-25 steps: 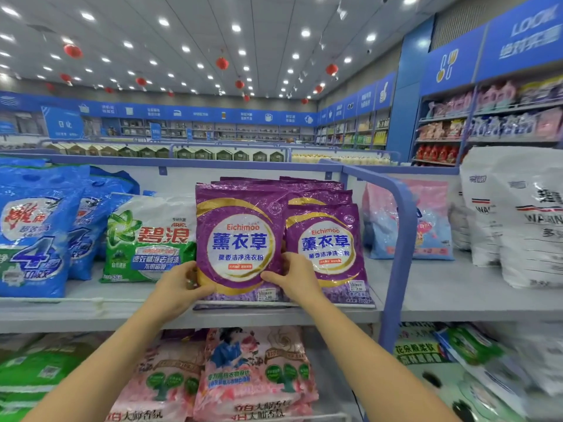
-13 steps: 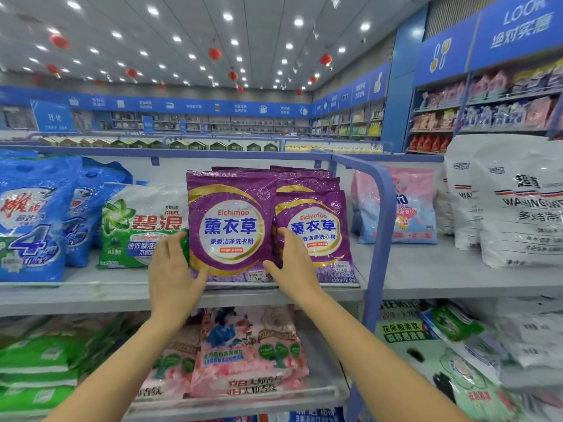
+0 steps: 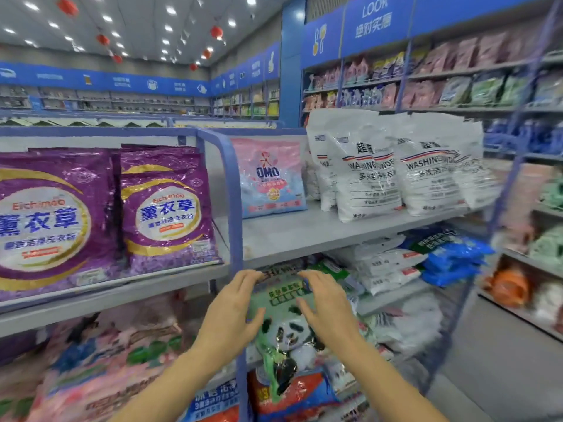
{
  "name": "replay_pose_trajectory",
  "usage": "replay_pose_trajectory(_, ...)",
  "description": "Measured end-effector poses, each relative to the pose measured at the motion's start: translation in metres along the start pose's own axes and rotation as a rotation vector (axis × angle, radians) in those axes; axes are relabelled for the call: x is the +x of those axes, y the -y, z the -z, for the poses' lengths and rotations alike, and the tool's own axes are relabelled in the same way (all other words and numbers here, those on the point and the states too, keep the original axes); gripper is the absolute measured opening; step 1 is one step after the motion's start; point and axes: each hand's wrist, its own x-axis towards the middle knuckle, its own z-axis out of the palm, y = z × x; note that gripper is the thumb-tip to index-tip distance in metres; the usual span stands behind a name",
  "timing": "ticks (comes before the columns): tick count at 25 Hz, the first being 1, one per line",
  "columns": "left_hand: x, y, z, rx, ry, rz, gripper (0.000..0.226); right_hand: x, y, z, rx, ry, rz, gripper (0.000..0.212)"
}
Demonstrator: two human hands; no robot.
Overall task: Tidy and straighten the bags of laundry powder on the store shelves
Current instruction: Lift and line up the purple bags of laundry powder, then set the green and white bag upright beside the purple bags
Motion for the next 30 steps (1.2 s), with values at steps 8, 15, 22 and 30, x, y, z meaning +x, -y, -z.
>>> replay_pose_trajectory(8, 0.055, -0.037, -0.165, -0.022, 0.235, 0.241, 0.056, -0.023, -0.17, 0.02, -0.184, 0.323, -0.27, 0.036)
replay_pose_trajectory(15, 0.073, -0.017, -0.289, 0.15, 0.256, 0.448, 0.053, 0.009, -0.279, -0.023, -0.157, 0.409, -0.244, 0.047)
replay_pose_trajectory(22, 0.056, 0.023, -0.347, 0.313, 0.285, 0.537, 0.07, 0.03, -0.326, -0.117, -0.106, 0.496, -0.163, 0.069)
replay_pose_trajectory(30, 0.047, 0.037, -0.363, 0.355, 0.232, 0.497, 0.067, 0.076, -0.35, -0.115, 0.25, 0.102, -0.297, 0.021)
